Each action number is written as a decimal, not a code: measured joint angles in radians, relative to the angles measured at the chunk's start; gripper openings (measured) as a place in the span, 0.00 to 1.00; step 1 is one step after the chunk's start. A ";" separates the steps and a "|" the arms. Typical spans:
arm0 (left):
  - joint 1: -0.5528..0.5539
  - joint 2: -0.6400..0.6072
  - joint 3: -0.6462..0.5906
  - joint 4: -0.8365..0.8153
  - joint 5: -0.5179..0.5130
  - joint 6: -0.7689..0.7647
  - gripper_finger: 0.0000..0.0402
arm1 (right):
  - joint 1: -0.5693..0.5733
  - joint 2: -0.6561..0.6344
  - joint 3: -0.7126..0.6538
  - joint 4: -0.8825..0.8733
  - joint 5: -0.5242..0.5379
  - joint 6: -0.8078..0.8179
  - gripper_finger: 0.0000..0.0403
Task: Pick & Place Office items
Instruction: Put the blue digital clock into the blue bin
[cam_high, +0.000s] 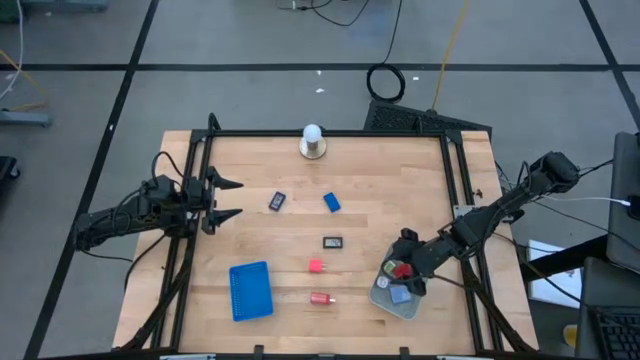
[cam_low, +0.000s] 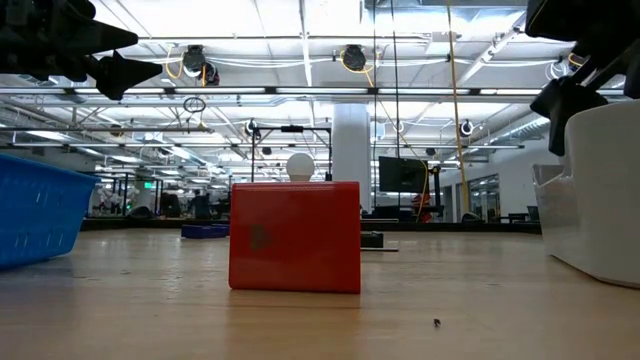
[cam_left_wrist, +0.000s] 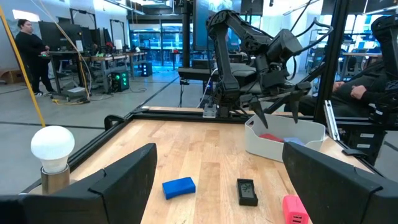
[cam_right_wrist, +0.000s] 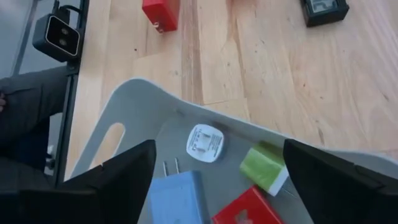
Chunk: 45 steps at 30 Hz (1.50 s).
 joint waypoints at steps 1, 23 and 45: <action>0.000 0.000 0.000 0.000 0.000 0.000 0.87 | 0.000 0.000 0.000 0.000 0.000 0.001 0.86; 0.000 0.000 0.000 0.000 0.000 0.000 0.87 | -0.277 0.003 0.164 0.203 -0.104 -0.311 0.85; 0.000 0.000 0.000 0.000 -0.002 0.000 0.87 | -0.433 0.465 0.737 -0.183 -0.103 -0.308 0.85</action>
